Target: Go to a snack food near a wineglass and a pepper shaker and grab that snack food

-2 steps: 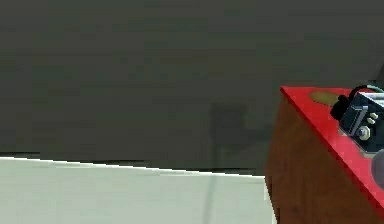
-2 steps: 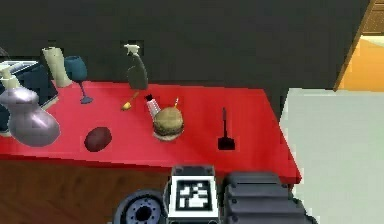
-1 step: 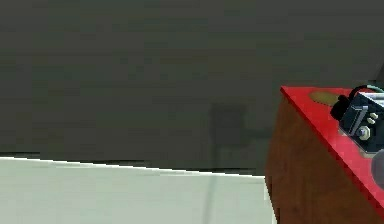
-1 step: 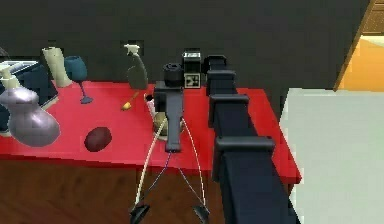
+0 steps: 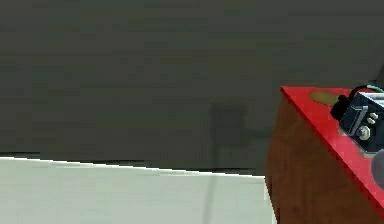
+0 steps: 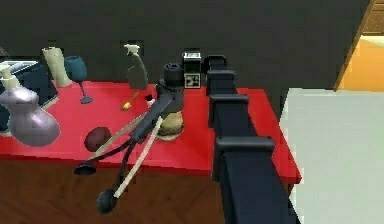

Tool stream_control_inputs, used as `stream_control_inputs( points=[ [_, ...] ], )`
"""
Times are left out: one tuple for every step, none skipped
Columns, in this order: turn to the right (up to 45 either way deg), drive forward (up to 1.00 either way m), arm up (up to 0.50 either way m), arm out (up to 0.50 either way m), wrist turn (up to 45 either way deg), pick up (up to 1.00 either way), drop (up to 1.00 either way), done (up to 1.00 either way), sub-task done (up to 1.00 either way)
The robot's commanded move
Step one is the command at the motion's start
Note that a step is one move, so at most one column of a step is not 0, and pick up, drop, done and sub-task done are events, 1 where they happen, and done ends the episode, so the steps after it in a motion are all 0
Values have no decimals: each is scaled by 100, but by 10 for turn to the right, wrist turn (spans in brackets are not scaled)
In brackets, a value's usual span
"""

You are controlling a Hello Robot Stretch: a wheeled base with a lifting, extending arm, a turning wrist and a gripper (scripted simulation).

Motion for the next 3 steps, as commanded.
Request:
stream_control_inputs(
  points=[
    [0,0,0,0,450,0,0,0,0],
    [0,0,0,0,450,0,0,0,0],
    [0,0,0,0,270,0,0,0,0]
  ],
)
